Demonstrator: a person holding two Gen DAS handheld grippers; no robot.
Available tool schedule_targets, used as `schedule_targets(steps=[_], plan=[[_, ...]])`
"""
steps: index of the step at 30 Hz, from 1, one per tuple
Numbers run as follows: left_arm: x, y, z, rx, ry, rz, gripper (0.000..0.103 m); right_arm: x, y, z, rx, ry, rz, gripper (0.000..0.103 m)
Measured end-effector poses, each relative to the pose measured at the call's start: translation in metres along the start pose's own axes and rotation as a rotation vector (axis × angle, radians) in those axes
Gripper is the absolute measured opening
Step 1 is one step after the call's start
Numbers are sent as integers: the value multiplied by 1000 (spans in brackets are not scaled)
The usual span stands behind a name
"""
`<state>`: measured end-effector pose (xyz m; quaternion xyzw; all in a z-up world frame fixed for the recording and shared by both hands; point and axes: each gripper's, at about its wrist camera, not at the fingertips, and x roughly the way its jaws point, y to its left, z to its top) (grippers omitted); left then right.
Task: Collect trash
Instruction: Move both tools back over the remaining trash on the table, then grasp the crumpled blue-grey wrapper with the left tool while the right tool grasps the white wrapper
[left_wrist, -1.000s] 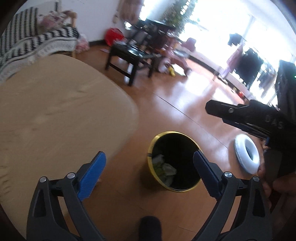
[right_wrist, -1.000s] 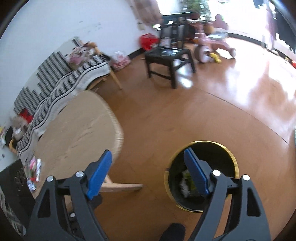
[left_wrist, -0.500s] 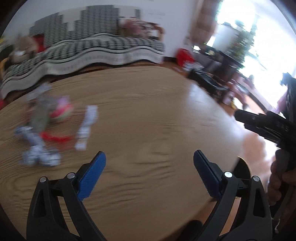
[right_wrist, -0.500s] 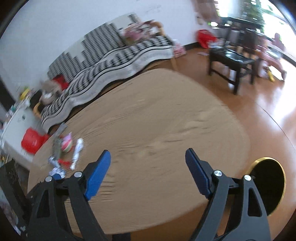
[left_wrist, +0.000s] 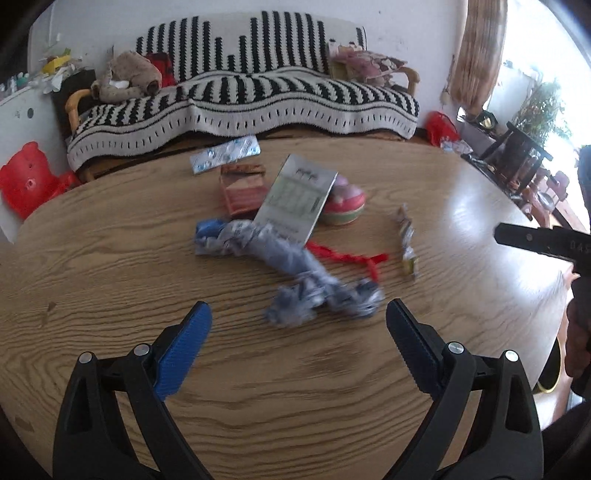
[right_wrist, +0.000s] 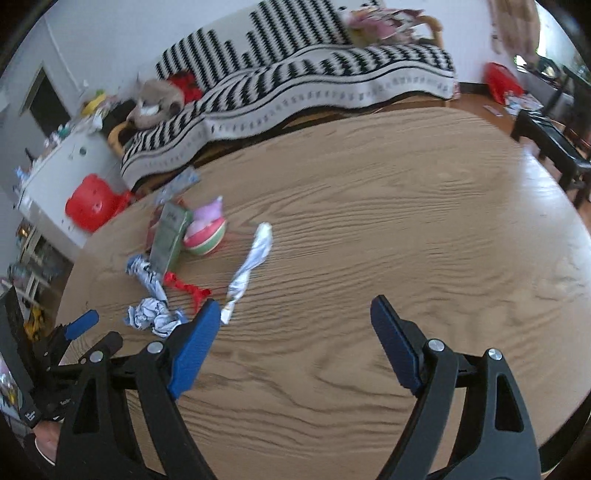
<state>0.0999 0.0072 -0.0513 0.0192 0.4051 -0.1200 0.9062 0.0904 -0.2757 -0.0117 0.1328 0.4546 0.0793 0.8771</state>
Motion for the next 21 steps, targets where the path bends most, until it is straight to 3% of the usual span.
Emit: schedule_targets(steps=[3,10,17,19,21], plan=[[11,0,-5,29,39,-31,92,23,19,1,-34,30,-4,81],[31,-18,-7,129,30,-24,91,65,42,6,-89,69,-62,79],[42,-20,-8,148,43,-28,76,95,53,14,-110,73,-108,71],[44,-19,-9,149,51,-24,69,101,55,18,-111,59,-126,65],[47,-17,-9,139,62,-28,57,105,57,20,-120,48,-146,53]])
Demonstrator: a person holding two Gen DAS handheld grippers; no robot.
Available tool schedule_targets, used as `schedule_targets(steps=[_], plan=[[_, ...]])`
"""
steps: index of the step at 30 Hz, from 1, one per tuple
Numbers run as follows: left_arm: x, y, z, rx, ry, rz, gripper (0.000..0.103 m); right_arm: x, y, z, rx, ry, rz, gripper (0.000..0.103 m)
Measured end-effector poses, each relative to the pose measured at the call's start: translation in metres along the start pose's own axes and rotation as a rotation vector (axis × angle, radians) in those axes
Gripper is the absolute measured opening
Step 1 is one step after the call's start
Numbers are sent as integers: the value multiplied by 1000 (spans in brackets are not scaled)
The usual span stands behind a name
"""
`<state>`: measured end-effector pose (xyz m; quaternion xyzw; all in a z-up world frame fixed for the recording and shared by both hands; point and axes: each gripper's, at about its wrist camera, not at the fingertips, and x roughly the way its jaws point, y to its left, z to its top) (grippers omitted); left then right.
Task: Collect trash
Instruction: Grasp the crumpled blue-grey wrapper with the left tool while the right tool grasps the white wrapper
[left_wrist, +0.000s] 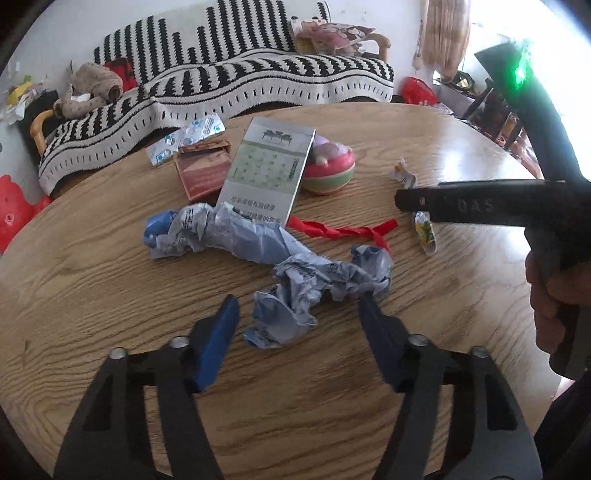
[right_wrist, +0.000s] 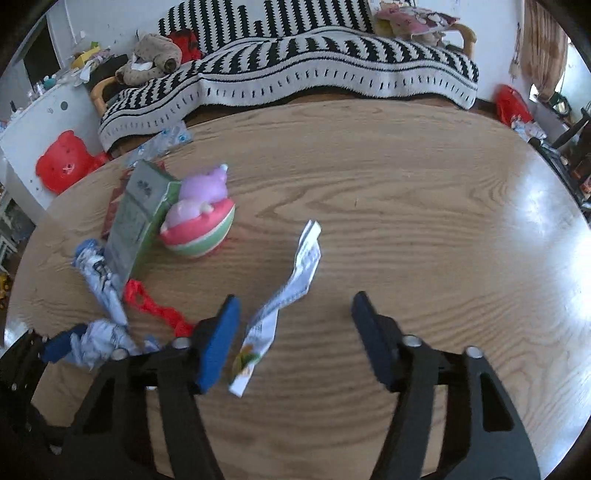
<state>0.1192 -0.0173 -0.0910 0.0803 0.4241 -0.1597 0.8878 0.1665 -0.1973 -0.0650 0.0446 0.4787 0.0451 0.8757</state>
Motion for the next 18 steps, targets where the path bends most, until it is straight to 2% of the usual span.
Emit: schedule_targets(steps=[1,2,4,5,11,18], plan=[[0,1,-1,-5,6,2,54,1,2,1,-7,-6,-9,48],[1,2,-1,-11,11,3,46,2,3,1,-12,-9,-13,36],[-2,2,-1,-15,10,1,31,3,4,3,-13,-11,-4,23],[-4,2,-1,-17,13,-2,24,3,4,4,-9,-7,3,13],[-25,7,-1,-58,7,-3,21,-11,0,4,-13,-36,3,13],[-54,12,3,-90,-48,-11,21,-36,-14,1,-1,-74,14,13]])
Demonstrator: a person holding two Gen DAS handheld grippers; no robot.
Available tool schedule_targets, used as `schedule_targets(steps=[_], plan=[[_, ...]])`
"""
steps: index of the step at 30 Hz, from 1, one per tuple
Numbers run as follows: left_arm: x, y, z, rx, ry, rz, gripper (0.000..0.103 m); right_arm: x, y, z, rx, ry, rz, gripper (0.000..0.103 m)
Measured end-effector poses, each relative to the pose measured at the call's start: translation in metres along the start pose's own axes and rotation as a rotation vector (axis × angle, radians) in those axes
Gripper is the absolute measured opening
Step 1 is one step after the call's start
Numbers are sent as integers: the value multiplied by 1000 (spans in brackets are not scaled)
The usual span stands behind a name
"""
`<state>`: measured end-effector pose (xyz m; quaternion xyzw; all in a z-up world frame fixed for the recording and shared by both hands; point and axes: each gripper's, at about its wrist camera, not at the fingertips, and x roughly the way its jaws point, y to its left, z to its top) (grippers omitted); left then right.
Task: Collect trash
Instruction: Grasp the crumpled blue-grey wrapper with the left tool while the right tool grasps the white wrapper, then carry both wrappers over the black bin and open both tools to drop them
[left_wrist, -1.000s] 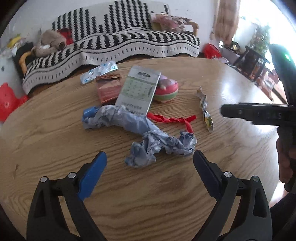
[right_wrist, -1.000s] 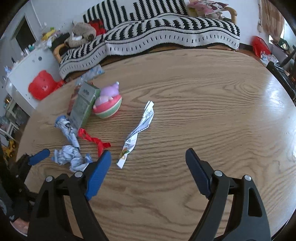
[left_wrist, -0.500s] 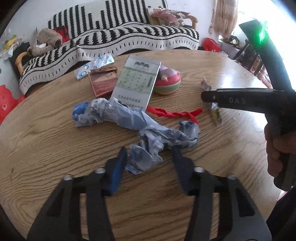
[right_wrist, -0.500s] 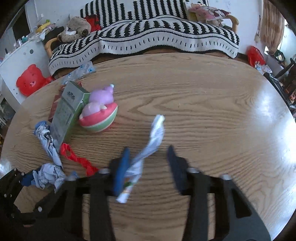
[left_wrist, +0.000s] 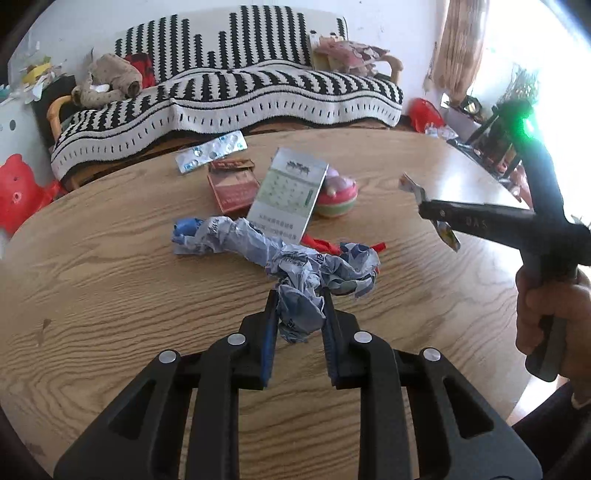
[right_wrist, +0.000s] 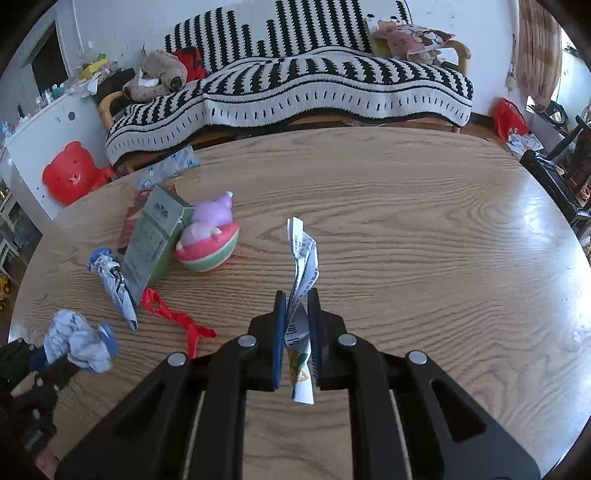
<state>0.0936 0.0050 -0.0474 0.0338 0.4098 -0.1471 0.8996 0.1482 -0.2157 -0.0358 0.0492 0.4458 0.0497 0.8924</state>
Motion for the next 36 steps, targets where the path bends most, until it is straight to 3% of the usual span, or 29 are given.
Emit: schedule_targets(steps=[8,18,29,36], plan=[[2,-17,9,-28,8,44,21,-27,-31,-12,31,-16,-22,13],[10,-76,31,-61,-6,7,21,-88,-107,-44,99,-49,-72,13],[25,-223,42,58,-1,-157,21,-171,-235,-107,261,-95,-172,13],[35,-323,27,161,22,-280,21,-223,-324,-172,411,-119,-264,13]])
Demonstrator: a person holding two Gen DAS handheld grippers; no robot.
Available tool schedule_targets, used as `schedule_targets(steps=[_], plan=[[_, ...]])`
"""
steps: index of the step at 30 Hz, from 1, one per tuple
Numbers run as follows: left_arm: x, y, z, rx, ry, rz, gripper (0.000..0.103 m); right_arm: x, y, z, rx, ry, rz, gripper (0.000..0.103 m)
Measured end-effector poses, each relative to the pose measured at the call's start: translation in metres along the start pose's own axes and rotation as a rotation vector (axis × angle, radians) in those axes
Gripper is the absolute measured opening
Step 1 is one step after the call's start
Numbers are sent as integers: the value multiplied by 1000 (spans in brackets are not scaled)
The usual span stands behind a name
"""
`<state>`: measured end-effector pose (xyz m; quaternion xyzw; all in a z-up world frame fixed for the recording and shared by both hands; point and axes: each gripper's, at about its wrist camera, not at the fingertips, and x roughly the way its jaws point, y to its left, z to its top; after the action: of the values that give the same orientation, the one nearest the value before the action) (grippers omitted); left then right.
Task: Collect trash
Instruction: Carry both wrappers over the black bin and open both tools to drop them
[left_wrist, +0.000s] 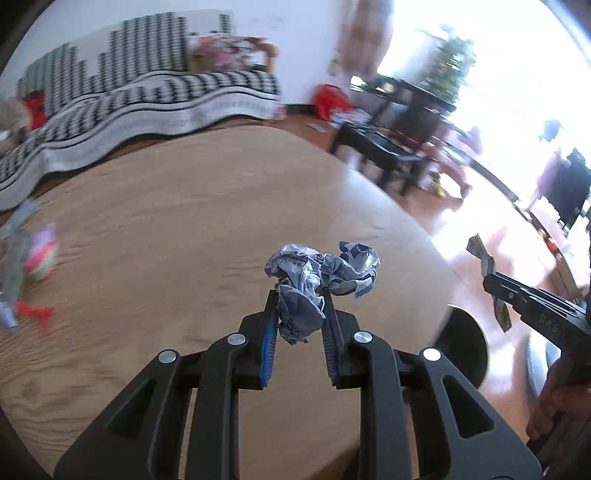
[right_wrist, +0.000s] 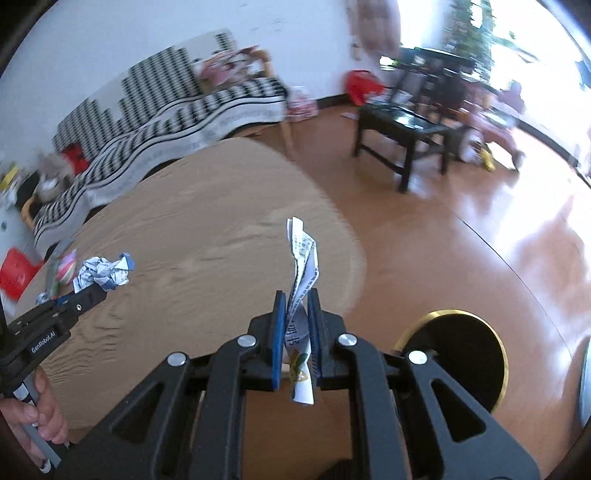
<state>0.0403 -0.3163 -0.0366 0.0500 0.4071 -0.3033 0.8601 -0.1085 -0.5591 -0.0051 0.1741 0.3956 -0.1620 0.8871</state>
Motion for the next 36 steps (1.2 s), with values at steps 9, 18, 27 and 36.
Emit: schedule_targets(steps=[9,18,27,36], plan=[[40,-130,-24,188,48,-188,21,-24,-127,-33,190,-4,-98,13],[84,-206,-60,272,145,-279,21,-31,-206,-62,341,18,-145,13],[119,-236,-67,288,208,-291,21,-26,-232,-71,396,37,-153,13],[135,-245,-66,295,235,-305,22,-21,-235,-65,407,34,-154,13]])
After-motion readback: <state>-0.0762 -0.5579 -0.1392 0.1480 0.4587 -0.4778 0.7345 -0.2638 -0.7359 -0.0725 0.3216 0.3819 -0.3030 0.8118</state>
